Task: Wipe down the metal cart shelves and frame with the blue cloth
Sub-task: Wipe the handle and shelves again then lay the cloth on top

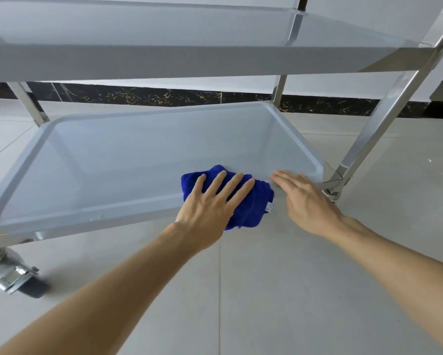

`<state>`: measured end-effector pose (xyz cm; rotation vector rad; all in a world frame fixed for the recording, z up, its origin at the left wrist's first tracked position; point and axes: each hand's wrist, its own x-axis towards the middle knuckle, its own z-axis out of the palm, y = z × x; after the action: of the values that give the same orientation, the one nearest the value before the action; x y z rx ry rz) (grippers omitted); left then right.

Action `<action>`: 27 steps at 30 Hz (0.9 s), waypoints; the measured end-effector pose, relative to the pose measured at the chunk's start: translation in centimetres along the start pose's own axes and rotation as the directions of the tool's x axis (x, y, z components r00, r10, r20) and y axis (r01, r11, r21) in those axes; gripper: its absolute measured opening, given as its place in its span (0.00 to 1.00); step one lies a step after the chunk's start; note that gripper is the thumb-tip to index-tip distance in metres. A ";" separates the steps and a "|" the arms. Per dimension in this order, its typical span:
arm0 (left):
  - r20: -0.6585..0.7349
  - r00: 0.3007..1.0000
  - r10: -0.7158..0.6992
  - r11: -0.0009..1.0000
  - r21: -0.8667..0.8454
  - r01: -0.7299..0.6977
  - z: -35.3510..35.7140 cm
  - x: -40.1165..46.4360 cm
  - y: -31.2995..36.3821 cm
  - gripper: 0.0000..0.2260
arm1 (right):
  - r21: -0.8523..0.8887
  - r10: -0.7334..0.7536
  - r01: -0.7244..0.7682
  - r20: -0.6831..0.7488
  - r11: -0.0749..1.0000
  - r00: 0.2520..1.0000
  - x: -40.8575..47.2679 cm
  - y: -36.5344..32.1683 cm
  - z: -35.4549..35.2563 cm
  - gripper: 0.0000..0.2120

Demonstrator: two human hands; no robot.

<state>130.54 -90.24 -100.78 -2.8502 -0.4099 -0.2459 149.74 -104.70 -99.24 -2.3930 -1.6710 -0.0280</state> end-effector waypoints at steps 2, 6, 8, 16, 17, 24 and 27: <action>-0.011 1.000 0.007 1.000 0.020 -0.007 0.3 -1.5 -1.4 0.40 | -0.029 -0.004 0.003 -0.035 1.000 0.999 0.2 -0.2 -0.3 0.25; -0.088 0.996 -0.002 0.999 0.033 0.005 0.4 -6.7 -6.1 0.36 | -0.019 -0.001 -0.002 -0.155 1.000 0.988 0.7 -1.1 -0.3 0.17; -0.090 0.996 -0.019 0.999 0.044 0.024 0.4 -10.4 -9.5 0.33 | -0.020 0.001 -0.005 -0.175 1.000 0.985 0.5 -1.4 -0.2 0.16; 0.058 0.938 -0.342 0.938 -0.032 0.345 -1.1 -19.5 -16.7 0.34 | -0.153 0.018 -0.032 -0.091 0.988 0.996 1.6 -4.0 -1.7 0.17; 0.061 0.925 -0.375 0.924 -0.050 0.378 -1.1 -19.0 -16.3 0.34 | -0.162 -0.039 0.029 -0.062 0.986 0.997 2.2 -5.1 -1.7 0.17; -0.003 0.950 -0.312 0.940 -0.144 0.308 -0.5 -14.3 -12.8 0.29 | -0.109 -0.118 0.127 0.081 0.986 0.990 3.4 -9.6 1.0 0.25; -0.044 0.966 -0.256 0.957 -0.156 0.246 -0.1 -11.6 -10.2 0.30 | -0.104 -0.110 0.114 0.048 0.988 0.993 3.0 -9.4 1.0 0.25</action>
<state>116.48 -83.74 -100.73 -2.9211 -0.7731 -0.4317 141.96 -98.70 -98.23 -2.3877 -1.8667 -0.0886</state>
